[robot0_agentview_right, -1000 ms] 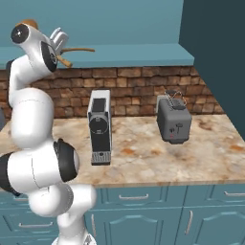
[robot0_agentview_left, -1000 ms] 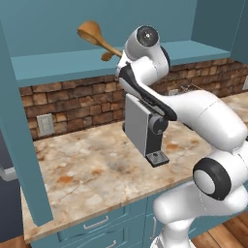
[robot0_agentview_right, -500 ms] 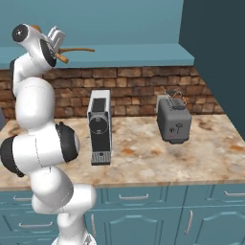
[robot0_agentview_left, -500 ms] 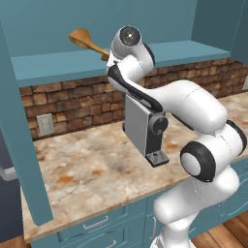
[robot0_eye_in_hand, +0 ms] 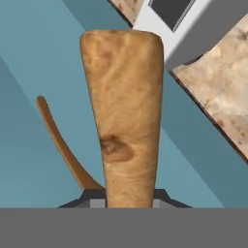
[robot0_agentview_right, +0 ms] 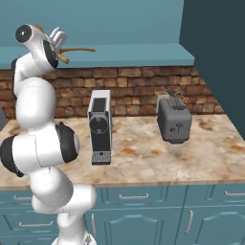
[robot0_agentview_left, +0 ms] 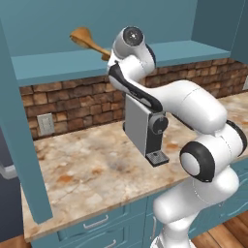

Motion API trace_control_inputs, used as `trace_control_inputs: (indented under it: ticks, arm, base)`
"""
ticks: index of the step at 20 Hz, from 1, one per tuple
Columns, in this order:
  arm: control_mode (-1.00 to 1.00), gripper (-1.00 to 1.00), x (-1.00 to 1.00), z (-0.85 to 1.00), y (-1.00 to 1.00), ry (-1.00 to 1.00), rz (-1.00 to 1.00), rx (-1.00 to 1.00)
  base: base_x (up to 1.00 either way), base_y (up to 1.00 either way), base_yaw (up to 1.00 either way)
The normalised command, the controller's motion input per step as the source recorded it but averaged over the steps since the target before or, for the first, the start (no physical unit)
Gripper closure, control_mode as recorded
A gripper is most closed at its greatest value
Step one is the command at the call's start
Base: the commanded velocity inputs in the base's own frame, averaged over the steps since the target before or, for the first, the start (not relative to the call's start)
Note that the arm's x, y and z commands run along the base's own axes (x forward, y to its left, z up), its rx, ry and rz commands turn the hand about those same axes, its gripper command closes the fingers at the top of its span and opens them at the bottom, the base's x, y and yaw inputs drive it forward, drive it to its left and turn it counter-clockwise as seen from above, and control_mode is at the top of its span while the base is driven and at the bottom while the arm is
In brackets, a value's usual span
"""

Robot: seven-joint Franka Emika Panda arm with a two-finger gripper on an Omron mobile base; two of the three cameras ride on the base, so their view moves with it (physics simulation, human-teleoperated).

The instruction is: Organize the utensils by type. Pick up the wooden spoons from the counter and place them in the open cabinet. Then pick up the metallic utensils from the counter and place them in the open drawer.

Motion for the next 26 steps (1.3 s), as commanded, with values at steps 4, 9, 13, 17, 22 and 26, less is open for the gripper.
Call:
trace_control_inputs:
  ticks: [4, 9, 13, 17, 22, 26]
  arm:
    - [-1.0, 1.0, 0.96, 0.69, -0.96, 0.22, 0.17, -0.21]
    - [-1.0, 1.0, 1.0, 1.0, -0.54, 0.39, 0.03, -0.24]
    - [-1.0, 1.0, 1.0, 1.0, -0.61, 0.4, 0.0, -0.21]
    - [-1.0, 1.0, 0.94, 0.17, -0.63, 0.13, 0.0, -0.17]
    - [-1.0, -1.0, 0.77, -0.57, -0.51, -0.05, 0.0, -0.01]
    - [-1.0, -1.0, 0.12, -0.16, -0.86, -0.04, 0.02, 0.04]
  base:
    - [0.0, 0.0, 0.0]
    - [0.0, 0.0, 0.0]
    - [0.0, 0.0, 0.0]
    - [0.0, 0.0, 0.0]
    - [0.0, 0.0, 0.0]
    - [0.0, 0.0, 0.0]
